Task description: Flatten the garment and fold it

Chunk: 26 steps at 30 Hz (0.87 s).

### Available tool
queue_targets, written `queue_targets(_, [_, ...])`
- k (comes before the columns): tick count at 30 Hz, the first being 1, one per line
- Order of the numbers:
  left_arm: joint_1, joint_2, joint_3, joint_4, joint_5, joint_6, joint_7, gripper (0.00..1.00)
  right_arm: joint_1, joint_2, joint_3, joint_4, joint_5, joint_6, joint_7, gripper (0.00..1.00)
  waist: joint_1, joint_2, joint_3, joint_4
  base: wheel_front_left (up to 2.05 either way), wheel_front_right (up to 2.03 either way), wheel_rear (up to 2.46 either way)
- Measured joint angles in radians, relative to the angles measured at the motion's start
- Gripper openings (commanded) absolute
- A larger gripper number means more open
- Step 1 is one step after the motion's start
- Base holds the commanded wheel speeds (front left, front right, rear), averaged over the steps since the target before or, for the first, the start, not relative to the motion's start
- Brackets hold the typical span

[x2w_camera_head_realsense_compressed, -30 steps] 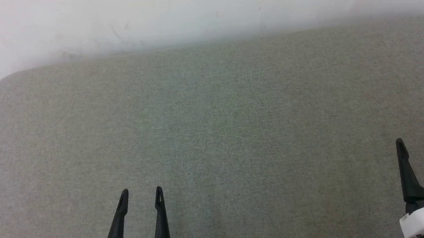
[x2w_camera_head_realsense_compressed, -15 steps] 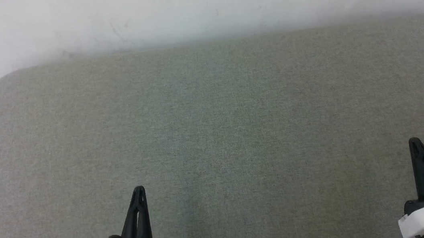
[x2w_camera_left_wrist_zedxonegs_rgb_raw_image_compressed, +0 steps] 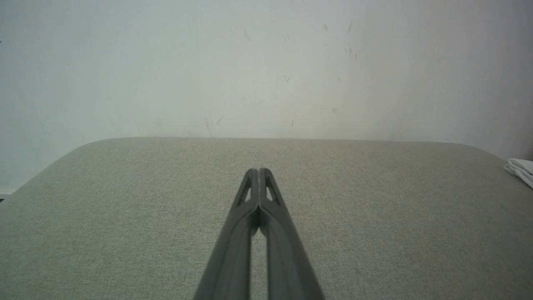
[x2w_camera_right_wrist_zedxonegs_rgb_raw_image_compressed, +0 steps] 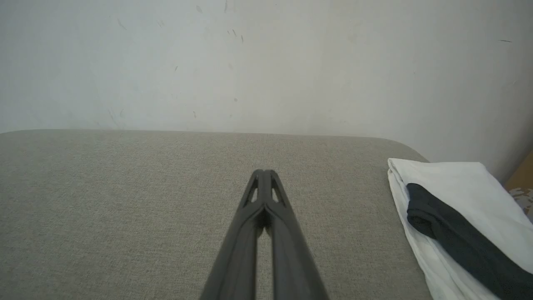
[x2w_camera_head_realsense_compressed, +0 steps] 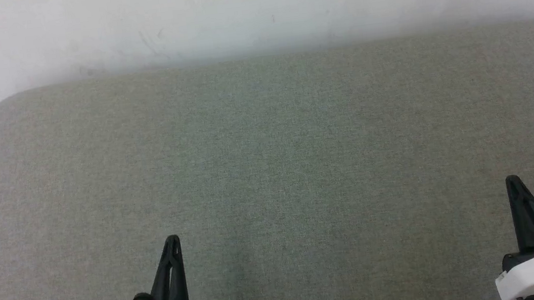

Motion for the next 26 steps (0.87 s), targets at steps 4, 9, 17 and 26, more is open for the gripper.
queue_targets(4, [-0.002,-0.002,0.007,0.004,0.007,-0.008,0.006,0.00,0.000,0.000,0.004,-0.001,-0.001,0.000,0.007,0.00,0.0000,0.0000,-0.002,0.000,0.00,0.00,0.00])
queue_targets(9, [-0.009,-0.008,0.017,0.007,0.016,-0.016,0.015,0.00,-0.002,0.000,0.010,-0.002,-0.006,0.000,0.016,0.00,0.0000,0.0000,-0.005,-0.001,0.00,0.00,0.00])
queue_targets(17, [-0.022,-0.017,0.032,0.013,0.024,-0.024,0.030,0.00,-0.006,0.000,0.024,-0.004,-0.007,0.000,0.032,0.00,0.0000,0.0000,-0.008,-0.001,0.00,0.00,0.00])
queue_targets(26, [-0.026,-0.024,0.052,0.021,0.034,-0.035,0.052,0.00,-0.019,0.000,0.035,-0.007,-0.008,0.000,0.049,0.00,0.0000,0.0000,-0.013,-0.002,0.00,0.00,0.00])
